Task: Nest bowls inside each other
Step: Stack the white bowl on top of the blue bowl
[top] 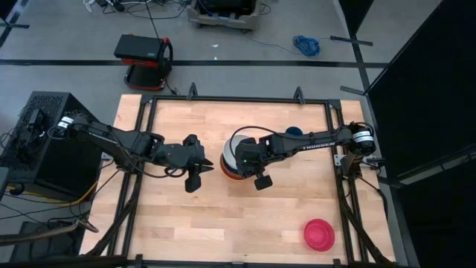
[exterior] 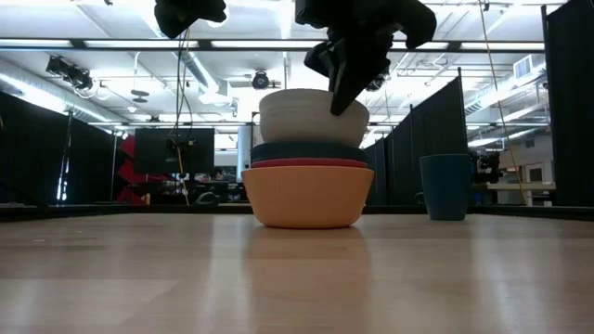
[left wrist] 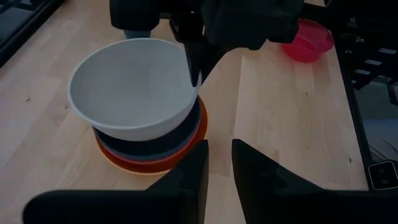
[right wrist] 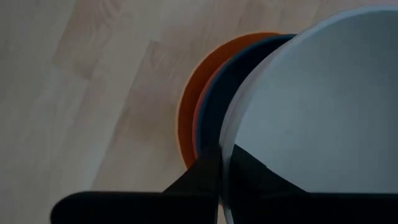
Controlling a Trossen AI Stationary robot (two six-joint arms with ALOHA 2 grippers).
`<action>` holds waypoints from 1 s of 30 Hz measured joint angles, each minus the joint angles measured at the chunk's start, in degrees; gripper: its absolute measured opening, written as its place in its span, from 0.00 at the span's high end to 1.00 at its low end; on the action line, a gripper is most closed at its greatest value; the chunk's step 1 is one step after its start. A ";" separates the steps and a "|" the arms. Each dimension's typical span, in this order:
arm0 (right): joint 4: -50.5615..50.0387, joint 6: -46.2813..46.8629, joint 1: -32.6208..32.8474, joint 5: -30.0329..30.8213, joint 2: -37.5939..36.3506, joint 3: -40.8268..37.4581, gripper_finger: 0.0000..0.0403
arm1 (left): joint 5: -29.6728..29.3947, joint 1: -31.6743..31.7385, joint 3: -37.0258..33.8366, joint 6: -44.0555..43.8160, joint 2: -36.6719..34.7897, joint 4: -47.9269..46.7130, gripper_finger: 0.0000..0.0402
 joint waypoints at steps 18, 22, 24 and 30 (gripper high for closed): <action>-0.06 1.72 1.16 -0.01 0.03 0.00 1.00 | -0.02 -0.02 0.00 -0.01 0.00 0.02 0.86; 0.12 1.59 1.10 0.00 0.88 -0.04 1.00 | -0.02 -0.02 0.00 -0.01 0.00 0.03 0.86; 0.18 1.52 1.07 0.01 1.33 -0.06 1.00 | -0.02 -0.02 0.00 -0.01 0.00 0.03 0.86; 0.38 1.32 0.98 0.04 2.69 -0.12 1.00 | -0.02 -0.02 0.00 -0.02 0.00 0.04 0.86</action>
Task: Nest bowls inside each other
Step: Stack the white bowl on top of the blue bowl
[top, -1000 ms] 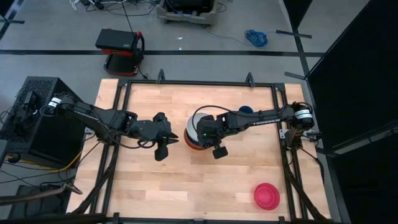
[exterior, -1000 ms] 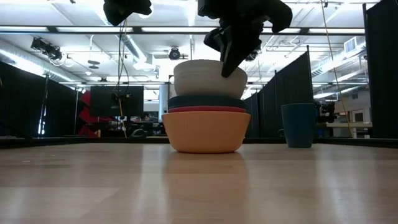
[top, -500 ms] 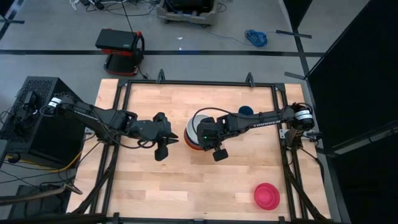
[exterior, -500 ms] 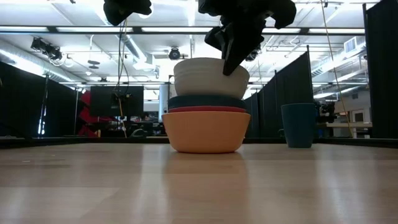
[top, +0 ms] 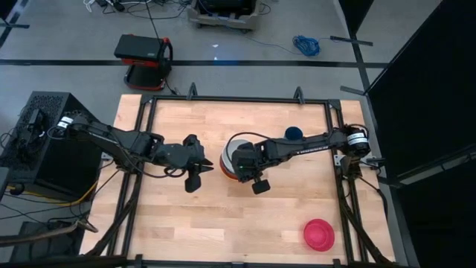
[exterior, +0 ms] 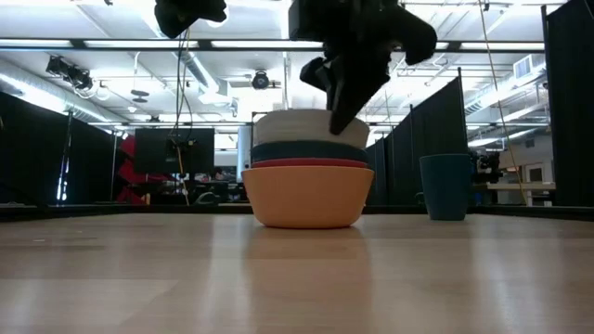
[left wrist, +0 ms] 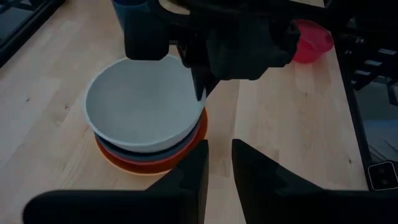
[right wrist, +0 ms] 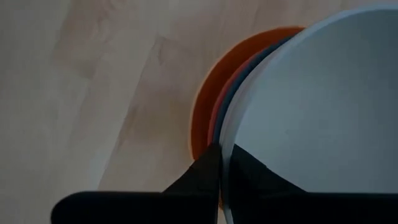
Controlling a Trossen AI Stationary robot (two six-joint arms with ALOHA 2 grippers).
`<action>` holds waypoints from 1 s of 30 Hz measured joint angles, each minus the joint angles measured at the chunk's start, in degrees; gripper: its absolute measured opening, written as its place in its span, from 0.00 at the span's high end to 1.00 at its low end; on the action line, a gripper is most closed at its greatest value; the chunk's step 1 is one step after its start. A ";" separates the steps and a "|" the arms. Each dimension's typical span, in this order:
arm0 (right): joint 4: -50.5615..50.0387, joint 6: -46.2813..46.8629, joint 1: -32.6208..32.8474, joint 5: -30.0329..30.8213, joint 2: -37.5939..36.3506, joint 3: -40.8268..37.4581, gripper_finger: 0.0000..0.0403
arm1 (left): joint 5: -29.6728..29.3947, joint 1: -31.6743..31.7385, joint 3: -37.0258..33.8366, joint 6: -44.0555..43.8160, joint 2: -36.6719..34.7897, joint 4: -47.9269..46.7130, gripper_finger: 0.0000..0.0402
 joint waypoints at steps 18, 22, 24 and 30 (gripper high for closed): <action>0.56 0.40 -0.53 -0.16 0.87 -0.01 0.89 | 0.00 0.01 0.00 -0.03 0.00 -0.02 0.86; 0.61 0.46 -0.54 -0.06 0.87 -0.01 0.82 | 0.00 0.02 0.00 -0.03 0.01 -0.02 0.86; 0.64 0.48 -0.54 -0.01 0.87 -0.01 0.79 | 0.00 0.01 0.00 -0.03 0.01 -0.03 0.86; 0.72 0.54 -0.54 0.14 0.87 0.00 0.69 | 0.00 0.01 0.00 -0.03 0.02 -0.03 0.86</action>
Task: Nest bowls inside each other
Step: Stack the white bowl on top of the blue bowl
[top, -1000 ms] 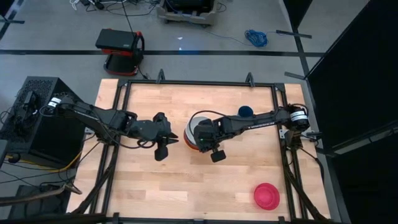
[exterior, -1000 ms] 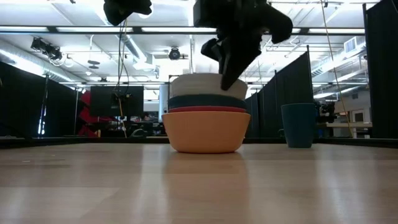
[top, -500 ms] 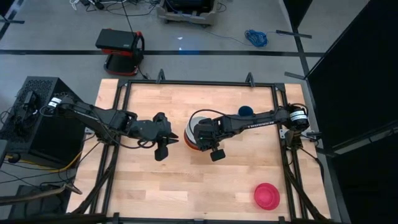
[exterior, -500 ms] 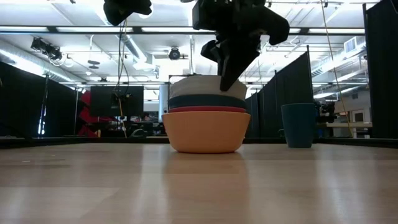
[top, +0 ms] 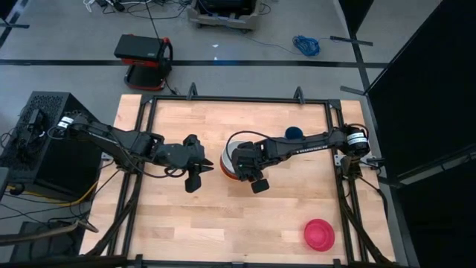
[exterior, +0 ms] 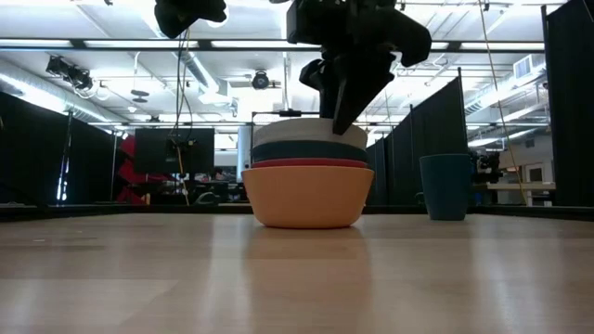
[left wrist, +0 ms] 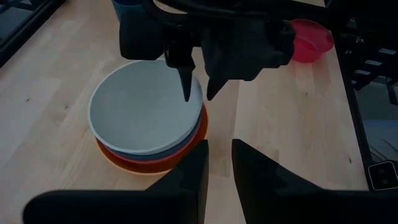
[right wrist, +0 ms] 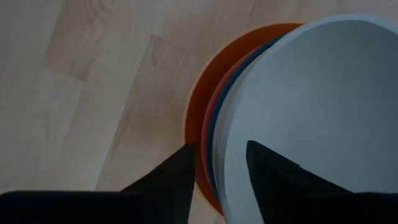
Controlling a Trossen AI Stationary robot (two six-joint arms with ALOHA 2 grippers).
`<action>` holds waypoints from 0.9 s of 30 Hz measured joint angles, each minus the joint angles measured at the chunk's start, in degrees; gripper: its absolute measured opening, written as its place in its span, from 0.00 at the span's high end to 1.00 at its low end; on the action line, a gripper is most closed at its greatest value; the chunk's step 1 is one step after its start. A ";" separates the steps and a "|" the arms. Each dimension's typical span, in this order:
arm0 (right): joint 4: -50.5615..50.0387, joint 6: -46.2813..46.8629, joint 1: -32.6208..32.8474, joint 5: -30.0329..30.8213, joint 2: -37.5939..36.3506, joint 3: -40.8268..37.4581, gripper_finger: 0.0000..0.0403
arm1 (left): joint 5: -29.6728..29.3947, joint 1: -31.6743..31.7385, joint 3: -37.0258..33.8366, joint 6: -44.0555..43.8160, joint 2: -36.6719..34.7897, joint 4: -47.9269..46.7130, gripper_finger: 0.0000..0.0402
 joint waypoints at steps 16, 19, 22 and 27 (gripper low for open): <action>0.05 -0.09 -0.07 0.81 0.00 0.05 0.65 | 0.00 0.01 0.00 0.02 0.01 -0.03 0.86; -0.02 -0.06 -0.09 2.18 -0.33 0.05 0.66 | 0.00 -0.01 0.00 0.02 0.01 -0.03 0.86; 0.29 0.25 -0.09 2.13 -1.23 0.05 0.64 | 0.00 -0.01 0.00 0.03 0.01 -0.04 0.86; 0.80 0.78 -0.09 2.04 -2.72 0.06 0.62 | 0.00 -0.01 0.00 0.03 0.01 -0.05 0.86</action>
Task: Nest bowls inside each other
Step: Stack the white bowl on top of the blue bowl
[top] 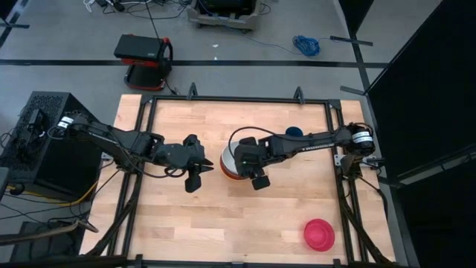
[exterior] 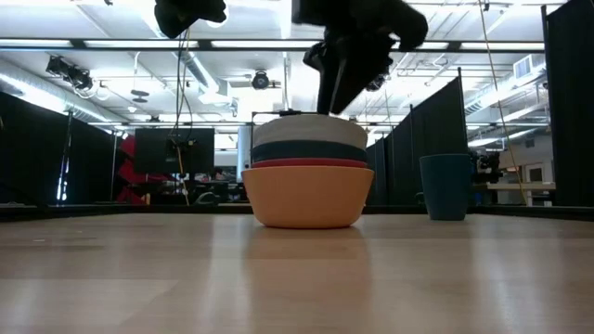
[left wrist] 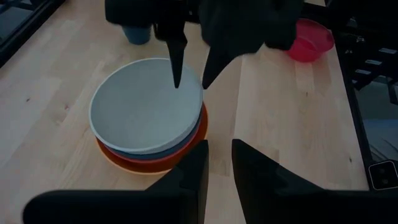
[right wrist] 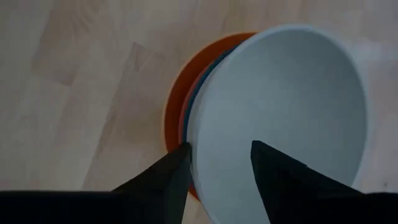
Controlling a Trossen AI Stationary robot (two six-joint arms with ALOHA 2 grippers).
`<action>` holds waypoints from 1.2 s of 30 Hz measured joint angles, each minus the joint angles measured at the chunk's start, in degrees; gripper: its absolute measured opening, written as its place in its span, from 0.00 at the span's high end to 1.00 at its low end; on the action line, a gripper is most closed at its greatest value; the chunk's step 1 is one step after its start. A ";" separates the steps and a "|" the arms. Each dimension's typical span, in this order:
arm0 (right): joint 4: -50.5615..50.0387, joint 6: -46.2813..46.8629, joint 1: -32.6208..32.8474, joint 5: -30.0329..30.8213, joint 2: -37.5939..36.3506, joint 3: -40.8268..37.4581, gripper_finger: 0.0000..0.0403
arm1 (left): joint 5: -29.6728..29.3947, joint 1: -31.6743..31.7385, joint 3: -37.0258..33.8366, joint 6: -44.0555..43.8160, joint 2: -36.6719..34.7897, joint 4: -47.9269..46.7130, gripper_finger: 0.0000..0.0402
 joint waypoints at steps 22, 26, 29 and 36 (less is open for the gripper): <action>-1.25 0.58 0.00 -2.68 -2.00 0.01 0.98 | 0.00 0.00 0.00 0.01 0.00 0.03 0.86; -1.26 0.62 0.00 -3.41 -1.99 0.01 0.99 | -0.01 0.00 0.00 0.01 0.00 0.03 0.86; -1.26 0.66 0.00 -3.97 -1.98 0.01 0.99 | -0.01 0.00 0.00 0.01 0.00 0.03 0.86; -1.27 0.74 0.00 -5.25 -1.96 0.01 1.00 | -0.02 0.00 0.00 0.01 0.00 0.03 0.86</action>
